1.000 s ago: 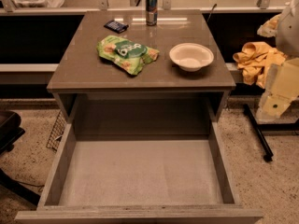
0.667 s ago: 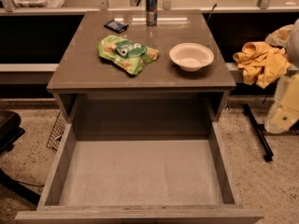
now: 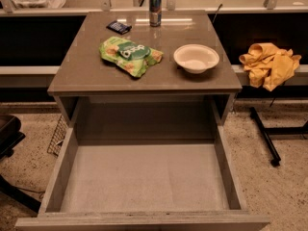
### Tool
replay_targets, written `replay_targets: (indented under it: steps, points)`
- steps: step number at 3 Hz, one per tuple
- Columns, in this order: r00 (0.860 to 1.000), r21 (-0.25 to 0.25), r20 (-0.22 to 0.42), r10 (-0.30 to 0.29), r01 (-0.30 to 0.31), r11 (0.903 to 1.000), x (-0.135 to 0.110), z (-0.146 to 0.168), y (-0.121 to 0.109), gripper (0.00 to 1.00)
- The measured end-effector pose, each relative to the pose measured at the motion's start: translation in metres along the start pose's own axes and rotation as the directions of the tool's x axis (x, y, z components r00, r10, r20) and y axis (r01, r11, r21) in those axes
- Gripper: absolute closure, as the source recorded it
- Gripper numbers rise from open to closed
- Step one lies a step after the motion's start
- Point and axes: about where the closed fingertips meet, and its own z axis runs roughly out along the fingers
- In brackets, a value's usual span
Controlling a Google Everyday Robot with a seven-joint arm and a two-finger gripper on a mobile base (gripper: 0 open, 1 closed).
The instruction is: Close top drawer
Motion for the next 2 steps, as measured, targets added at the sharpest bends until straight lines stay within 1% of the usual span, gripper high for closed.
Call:
replay_targets:
  steps: [1,2]
  points:
    - [0.996,0.042,0.059,0.066,-0.069,0.9967,0.053,0.027,0.048,0.41]
    - [0.984,0.047,0.122,0.132,-0.139,0.9892,0.087,0.059,0.104,0.63]
